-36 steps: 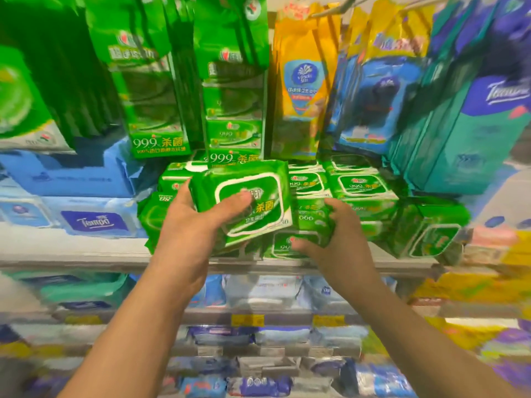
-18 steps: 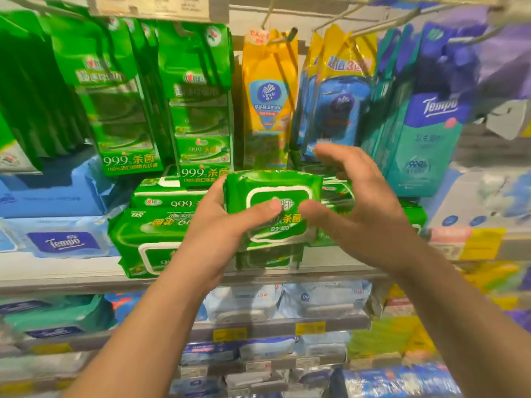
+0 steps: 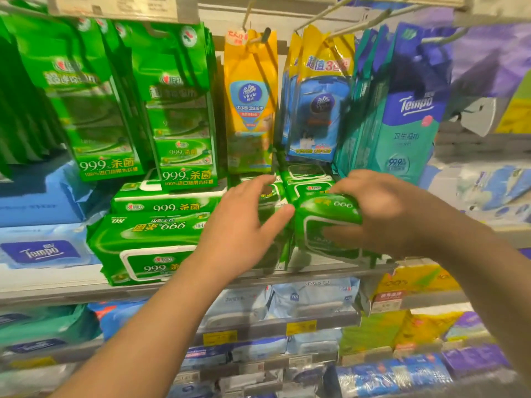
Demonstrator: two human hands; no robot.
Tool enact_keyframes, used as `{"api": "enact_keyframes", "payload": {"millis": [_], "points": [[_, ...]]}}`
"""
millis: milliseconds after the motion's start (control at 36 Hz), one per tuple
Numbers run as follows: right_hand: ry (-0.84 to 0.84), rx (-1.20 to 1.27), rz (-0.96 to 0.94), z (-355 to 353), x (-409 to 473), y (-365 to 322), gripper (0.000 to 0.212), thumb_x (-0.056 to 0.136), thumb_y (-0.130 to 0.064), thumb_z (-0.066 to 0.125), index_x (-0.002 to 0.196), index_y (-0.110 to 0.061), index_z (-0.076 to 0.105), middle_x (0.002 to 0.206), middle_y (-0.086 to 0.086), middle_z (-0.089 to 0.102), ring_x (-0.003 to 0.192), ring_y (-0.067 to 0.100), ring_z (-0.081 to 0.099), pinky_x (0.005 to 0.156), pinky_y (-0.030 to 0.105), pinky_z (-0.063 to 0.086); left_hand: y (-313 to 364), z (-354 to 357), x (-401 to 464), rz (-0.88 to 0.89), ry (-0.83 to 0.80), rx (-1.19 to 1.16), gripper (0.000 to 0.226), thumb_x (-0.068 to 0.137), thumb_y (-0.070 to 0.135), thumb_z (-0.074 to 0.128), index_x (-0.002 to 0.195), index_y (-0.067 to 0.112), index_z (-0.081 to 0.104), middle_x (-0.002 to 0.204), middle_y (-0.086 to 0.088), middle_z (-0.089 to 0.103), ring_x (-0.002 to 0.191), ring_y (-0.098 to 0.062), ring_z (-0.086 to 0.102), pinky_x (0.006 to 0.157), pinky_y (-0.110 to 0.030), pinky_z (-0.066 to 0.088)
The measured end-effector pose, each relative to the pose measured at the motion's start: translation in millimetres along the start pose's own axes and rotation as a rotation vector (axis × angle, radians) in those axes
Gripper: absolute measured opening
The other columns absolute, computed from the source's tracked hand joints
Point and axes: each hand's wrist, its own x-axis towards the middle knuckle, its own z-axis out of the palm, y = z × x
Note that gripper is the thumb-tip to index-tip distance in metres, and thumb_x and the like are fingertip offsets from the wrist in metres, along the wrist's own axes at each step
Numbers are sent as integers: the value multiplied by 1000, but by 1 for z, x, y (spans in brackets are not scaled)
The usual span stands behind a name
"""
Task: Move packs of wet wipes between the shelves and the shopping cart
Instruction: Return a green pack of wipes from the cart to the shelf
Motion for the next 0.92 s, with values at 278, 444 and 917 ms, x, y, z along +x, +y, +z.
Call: {"api": "enact_keyframes", "payload": {"millis": [278, 444, 917], "points": [[-77, -162, 45, 24, -4, -6, 54, 85, -69, 57, 117, -25, 52, 109, -3, 48, 102, 22, 55, 82, 40, 51, -6, 17, 5, 59, -243, 474, 70, 80, 69, 67, 143, 45, 48, 140, 12, 55, 130, -18, 44, 104, -38, 38], [-100, -90, 27, 45, 10, -8, 51, 91, -56, 61, 130, -26, 48, 110, -7, 42, 116, 19, 49, 88, 38, 51, -11, 24, 9, 40, -209, 553, 66, 84, 63, 70, 143, 43, 48, 141, 12, 53, 132, -18, 44, 104, -37, 37], [57, -132, -140, 98, 14, 2, 76, 82, -48, 75, 146, -20, 45, 131, -1, 53, 120, 23, 50, 108, 39, 42, 1, 26, 10, 31, -268, 631, 61, 89, 54, 68, 143, 35, 46, 145, 4, 48, 135, -24, 41, 105, -42, 37]]}}
